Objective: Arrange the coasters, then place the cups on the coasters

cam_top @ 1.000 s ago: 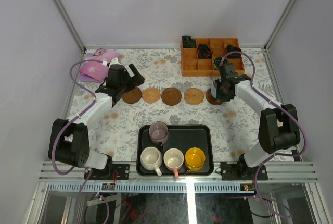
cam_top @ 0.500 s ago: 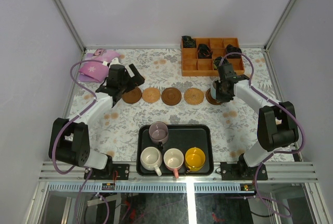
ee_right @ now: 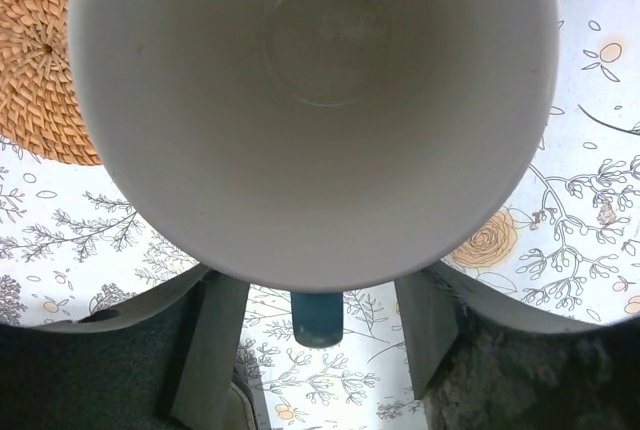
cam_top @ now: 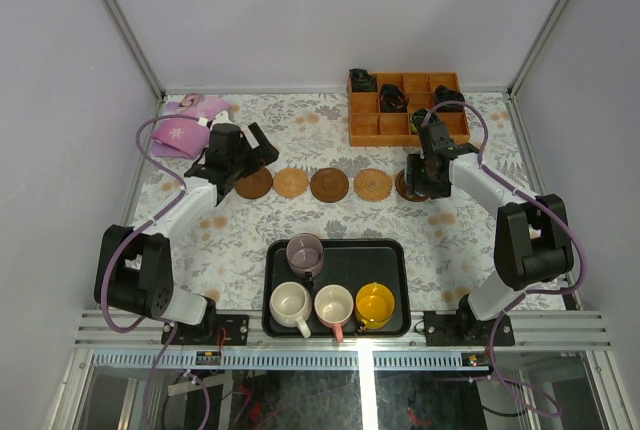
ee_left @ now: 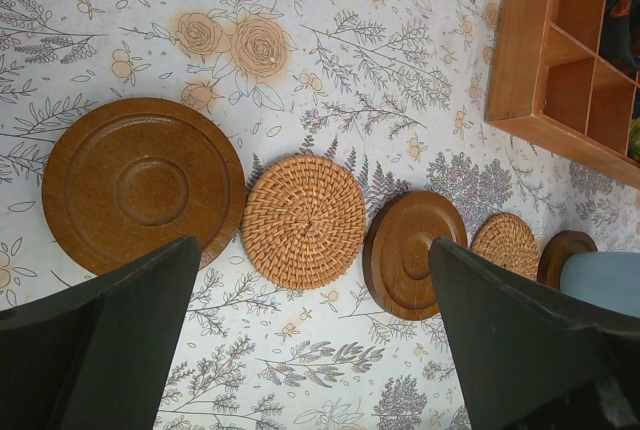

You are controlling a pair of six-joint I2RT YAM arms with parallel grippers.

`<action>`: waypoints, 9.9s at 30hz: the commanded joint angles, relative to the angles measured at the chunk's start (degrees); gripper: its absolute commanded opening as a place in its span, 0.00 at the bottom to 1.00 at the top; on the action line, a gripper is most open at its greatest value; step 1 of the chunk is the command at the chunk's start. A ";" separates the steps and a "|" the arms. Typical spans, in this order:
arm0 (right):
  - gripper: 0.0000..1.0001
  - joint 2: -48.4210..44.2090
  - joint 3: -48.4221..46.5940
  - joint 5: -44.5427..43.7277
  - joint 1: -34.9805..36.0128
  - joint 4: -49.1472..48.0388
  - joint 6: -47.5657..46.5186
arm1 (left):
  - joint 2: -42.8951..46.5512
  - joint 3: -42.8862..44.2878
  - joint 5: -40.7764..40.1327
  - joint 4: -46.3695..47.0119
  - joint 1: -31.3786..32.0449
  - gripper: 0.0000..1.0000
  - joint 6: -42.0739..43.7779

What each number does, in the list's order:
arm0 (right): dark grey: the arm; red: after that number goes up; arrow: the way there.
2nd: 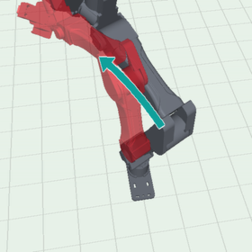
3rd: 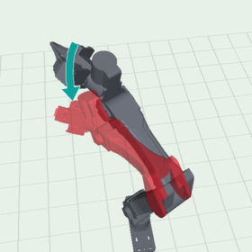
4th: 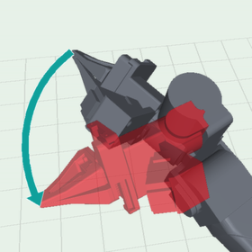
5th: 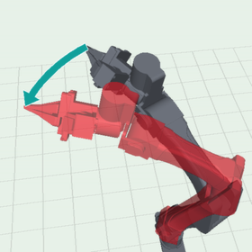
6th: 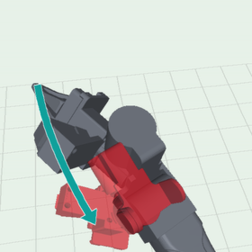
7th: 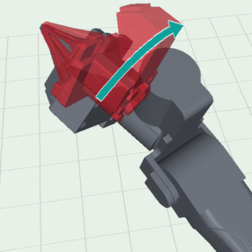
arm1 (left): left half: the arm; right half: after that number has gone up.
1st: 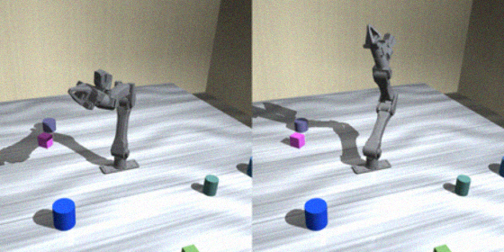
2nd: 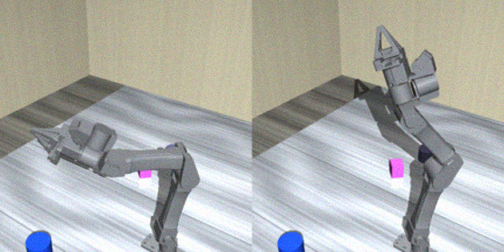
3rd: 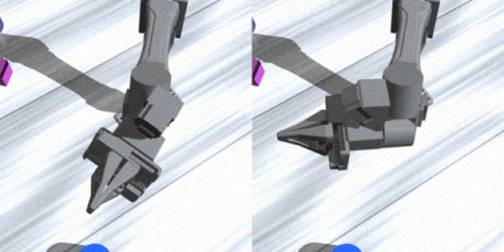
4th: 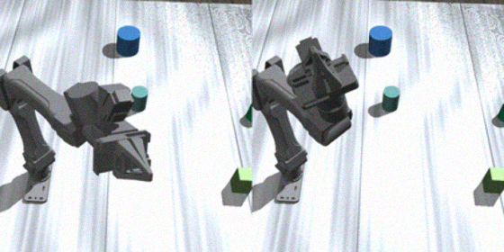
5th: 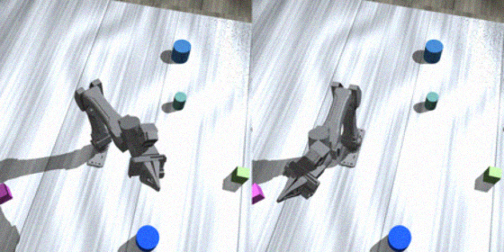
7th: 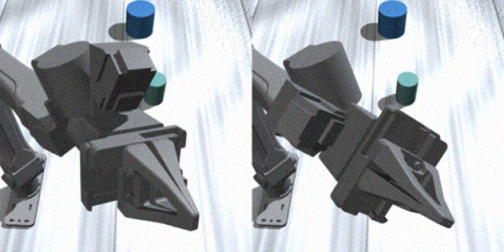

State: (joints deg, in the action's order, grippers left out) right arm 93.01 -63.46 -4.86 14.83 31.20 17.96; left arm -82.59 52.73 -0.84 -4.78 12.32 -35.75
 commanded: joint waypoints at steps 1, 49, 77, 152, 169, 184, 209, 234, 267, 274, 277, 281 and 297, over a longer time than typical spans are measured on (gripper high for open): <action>0.68 -2.51 -1.06 0.30 0.00 1.71 0.52 | -0.13 1.67 0.53 2.40 -0.42 0.98 0.68; 1.00 -35.11 3.77 0.78 28.62 26.88 21.03 | 8.98 -0.73 7.29 -3.67 0.51 1.00 2.23; 1.00 -35.08 14.77 5.13 58.15 20.09 35.23 | 11.83 -6.63 5.01 -2.45 0.51 1.00 4.14; 0.70 -36.57 17.63 -14.55 61.15 33.80 56.46 | 9.03 -6.93 6.41 -1.55 0.48 1.00 4.81; 0.46 -30.40 18.49 -22.12 53.08 28.17 54.17 | 8.29 -7.26 5.68 -1.18 0.51 1.00 4.82; 0.51 -20.87 12.74 -25.44 43.94 14.16 39.03 | 8.35 -7.61 5.20 -0.10 0.52 1.00 4.94; 1.00 -31.84 7.82 -14.56 51.51 23.87 36.27 | 11.38 -8.28 4.56 -1.39 0.51 1.00 5.48; 0.91 -19.45 12.90 -5.58 54.34 13.54 34.49 | 8.99 -7.53 5.56 -1.49 0.52 1.00 5.32; 0.19 -15.05 15.60 -8.39 54.35 8.87 32.42 | 10.59 -7.79 3.53 -3.26 0.52 1.00 5.61; 0.00 -16.11 15.65 -9.15 54.34 10.57 33.16 | 11.32 -8.10 3.08 -3.40 0.52 1.00 5.21; 0.00 -17.36 15.50 -10.44 54.34 11.81 34.21 | 11.18 -8.09 3.26 -3.18 0.48 1.00 4.91; 0.00 -19.54 13.82 -13.78 54.34 14.28 35.65 | 10.87 -7.45 3.40 -3.22 0.49 1.00 4.81; 0.00 -20.20 -1.89 -29.30 50.28 26.69 33.41 | 9.87 -4.21 1.04 -3.24 0.05 1.00 4.51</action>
State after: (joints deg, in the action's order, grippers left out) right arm 74.06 -60.64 -26.72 68.20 56.40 54.33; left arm -72.47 46.06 1.72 -9.08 12.75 -31.24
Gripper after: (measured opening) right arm 0.242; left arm 0.997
